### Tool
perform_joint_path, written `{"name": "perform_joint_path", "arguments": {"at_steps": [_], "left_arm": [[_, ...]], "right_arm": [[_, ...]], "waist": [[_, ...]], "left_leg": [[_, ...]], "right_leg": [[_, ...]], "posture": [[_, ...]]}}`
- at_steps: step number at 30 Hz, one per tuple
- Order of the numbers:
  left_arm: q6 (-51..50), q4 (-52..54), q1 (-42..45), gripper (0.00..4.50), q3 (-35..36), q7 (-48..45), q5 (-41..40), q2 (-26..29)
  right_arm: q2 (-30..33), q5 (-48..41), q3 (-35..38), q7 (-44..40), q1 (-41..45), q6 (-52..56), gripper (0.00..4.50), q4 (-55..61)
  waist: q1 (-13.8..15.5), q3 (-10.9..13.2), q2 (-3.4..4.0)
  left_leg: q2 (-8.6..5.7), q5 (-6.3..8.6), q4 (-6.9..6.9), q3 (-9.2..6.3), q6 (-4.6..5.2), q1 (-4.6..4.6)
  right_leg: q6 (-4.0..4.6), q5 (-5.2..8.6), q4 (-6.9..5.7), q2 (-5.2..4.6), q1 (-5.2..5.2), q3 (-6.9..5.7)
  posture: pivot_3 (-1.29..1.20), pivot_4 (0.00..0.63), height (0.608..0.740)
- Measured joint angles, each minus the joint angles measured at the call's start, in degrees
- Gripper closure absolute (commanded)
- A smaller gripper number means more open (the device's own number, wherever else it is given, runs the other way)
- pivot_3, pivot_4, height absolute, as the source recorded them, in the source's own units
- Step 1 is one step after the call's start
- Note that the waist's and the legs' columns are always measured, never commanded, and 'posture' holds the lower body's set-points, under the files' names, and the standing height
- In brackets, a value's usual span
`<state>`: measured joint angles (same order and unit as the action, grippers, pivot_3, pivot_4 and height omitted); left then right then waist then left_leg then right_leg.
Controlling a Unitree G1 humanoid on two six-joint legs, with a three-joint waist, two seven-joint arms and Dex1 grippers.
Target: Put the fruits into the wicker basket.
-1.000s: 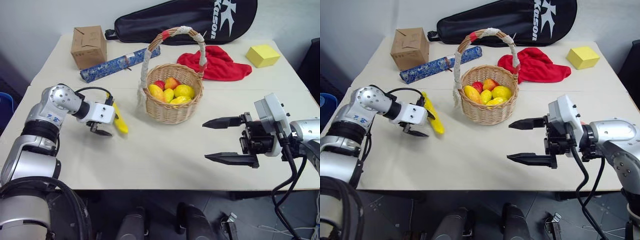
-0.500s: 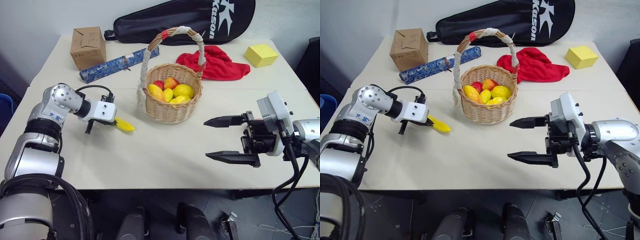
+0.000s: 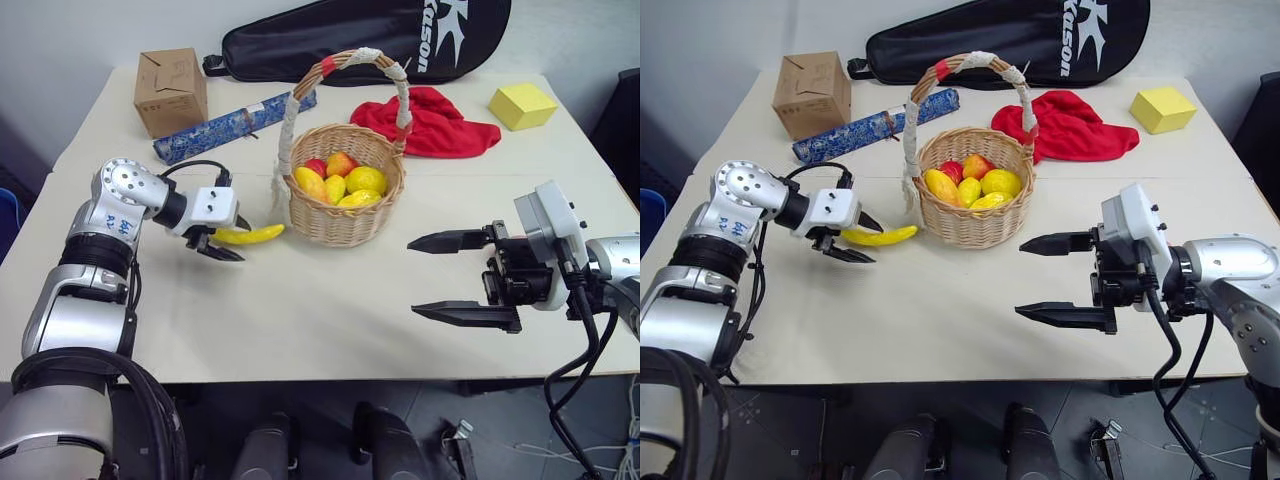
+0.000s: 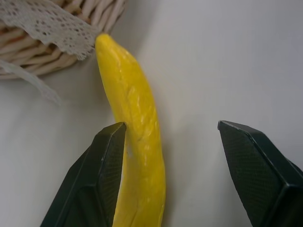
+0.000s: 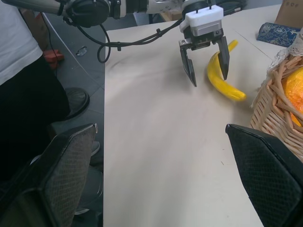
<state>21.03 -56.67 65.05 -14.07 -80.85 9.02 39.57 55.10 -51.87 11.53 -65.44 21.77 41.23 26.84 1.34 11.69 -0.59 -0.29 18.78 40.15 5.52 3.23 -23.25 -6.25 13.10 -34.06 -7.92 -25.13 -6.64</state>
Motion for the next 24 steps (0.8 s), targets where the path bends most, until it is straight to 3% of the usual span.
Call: {"name": "perform_joint_path", "arguments": {"at_steps": [3,15,24], "left_arm": [[-1.0,-1.1,0.5,1.23,0.2,1.0,0.0,-1.1],[-1.3,-9.8,5.2,1.23,-3.5,21.3,9.3,-4.5],[-10.2,-6.6,4.5,1.23,5.3,7.0,-1.5,-4.6]], "right_arm": [[0.0,0.0,0.1,0.3,-0.5,0.0,0.00,0.1],[0.0,-0.1,0.2,1.3,-2.3,0.0,0.00,0.8],[0.0,-0.1,0.2,1.4,-3.0,-0.2,0.00,1.0]], "waist": [[0.0,0.0,0.00],[0.1,0.0,-0.02],[0.0,0.0,-0.03]], "left_leg": [[0.01,-0.01,0.03,0.00,0.01,0.00],[0.00,-0.10,0.07,-0.01,0.07,0.06],[0.01,-0.18,0.07,0.02,0.04,-0.04]], "right_leg": [[0.00,0.00,-0.03,0.00,0.00,0.01],[0.03,-0.17,-0.11,-0.06,0.04,0.06],[0.10,-0.31,-0.07,-0.05,-0.09,0.05]], "posture": [[0.00,0.150,0.740],[0.00,0.150,0.740],[0.00,0.150,0.740]]}}
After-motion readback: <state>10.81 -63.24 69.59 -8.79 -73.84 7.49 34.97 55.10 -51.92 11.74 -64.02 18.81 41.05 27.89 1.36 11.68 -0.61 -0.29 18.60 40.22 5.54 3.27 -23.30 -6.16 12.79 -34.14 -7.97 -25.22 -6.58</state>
